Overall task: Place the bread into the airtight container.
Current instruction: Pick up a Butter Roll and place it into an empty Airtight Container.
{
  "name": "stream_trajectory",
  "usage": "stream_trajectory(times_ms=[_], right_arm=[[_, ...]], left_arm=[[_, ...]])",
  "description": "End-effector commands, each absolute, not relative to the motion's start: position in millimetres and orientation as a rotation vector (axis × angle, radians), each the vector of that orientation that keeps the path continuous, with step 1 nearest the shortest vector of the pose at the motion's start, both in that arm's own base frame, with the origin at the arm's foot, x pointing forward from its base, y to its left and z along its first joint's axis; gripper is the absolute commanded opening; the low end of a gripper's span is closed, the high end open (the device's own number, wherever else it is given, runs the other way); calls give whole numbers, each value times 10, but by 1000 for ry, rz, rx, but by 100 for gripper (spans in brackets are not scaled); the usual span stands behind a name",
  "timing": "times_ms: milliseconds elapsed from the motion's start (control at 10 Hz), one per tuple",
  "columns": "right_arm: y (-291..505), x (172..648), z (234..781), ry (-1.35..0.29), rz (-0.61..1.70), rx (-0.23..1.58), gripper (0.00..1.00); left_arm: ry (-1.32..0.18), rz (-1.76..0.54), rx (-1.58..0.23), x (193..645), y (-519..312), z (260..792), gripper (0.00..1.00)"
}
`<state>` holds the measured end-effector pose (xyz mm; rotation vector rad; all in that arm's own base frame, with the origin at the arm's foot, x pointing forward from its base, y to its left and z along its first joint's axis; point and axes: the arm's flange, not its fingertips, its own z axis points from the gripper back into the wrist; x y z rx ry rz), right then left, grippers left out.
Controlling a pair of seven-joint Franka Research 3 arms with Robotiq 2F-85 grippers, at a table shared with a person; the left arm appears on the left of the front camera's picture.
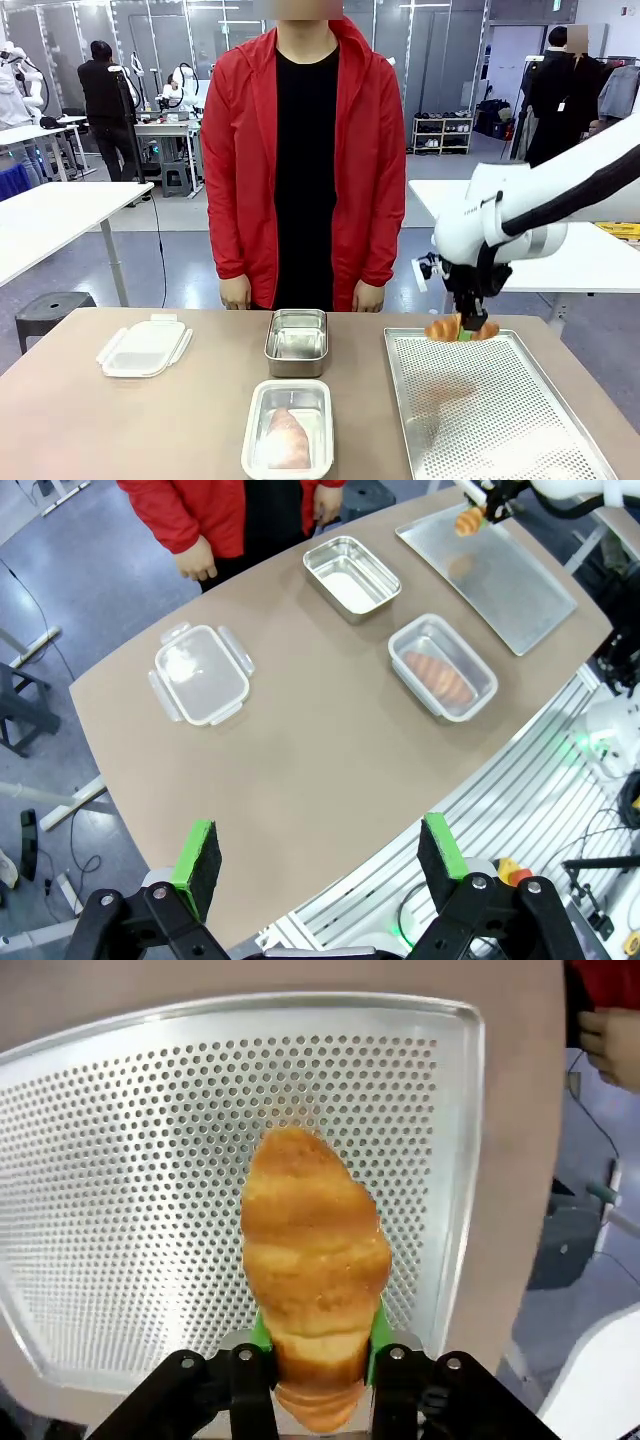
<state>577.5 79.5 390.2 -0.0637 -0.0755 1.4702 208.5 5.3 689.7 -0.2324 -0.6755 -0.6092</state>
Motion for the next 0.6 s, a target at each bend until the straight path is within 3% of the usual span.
stream_trajectory(times_ms=[0,500], right_arm=[[1086,5866,4115,-29,1437,-102,38],[2489,6013,4607,-63,1462,-118,38]], left_arm=[[-679,-624,-243,2090,39,6921,100],[-679,-624,-243,2090,39,6921,100]])
